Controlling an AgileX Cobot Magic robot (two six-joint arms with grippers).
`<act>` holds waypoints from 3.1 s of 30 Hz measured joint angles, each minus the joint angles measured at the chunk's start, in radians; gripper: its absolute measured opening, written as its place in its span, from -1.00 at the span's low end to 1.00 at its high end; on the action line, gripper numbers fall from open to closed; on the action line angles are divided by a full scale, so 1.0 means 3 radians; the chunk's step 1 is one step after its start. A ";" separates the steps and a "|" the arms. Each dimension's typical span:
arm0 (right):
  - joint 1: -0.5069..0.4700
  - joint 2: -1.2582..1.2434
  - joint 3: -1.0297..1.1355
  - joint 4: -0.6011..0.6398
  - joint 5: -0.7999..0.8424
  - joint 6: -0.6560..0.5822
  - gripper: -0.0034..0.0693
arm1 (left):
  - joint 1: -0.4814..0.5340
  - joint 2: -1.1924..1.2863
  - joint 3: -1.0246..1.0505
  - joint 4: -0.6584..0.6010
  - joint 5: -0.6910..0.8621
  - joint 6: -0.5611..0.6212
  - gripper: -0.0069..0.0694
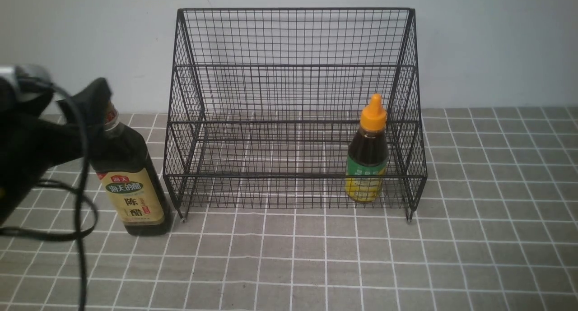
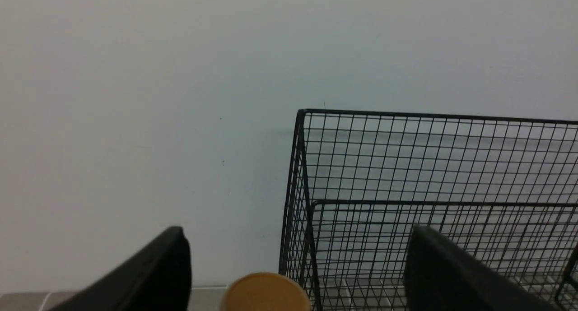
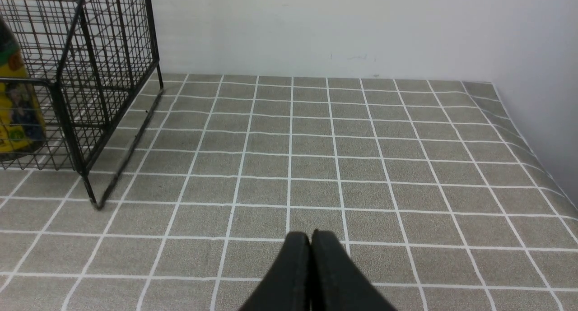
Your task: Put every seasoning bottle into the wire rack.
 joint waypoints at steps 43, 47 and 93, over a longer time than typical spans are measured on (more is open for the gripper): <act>0.0000 0.0000 0.0000 0.0000 0.0000 0.0000 -0.94 | -0.0776 0.1068 -0.2755 -0.0887 0.1206 0.0813 -0.01; 0.0000 0.0000 0.0000 0.0000 0.0000 0.0000 -0.94 | -0.0790 0.1388 -0.2908 -0.0958 0.1206 0.0860 -0.01; 0.0000 0.0000 0.0000 0.0000 0.0000 0.0011 -0.94 | -0.0793 0.1439 -0.2997 -0.0543 0.2609 0.0886 0.49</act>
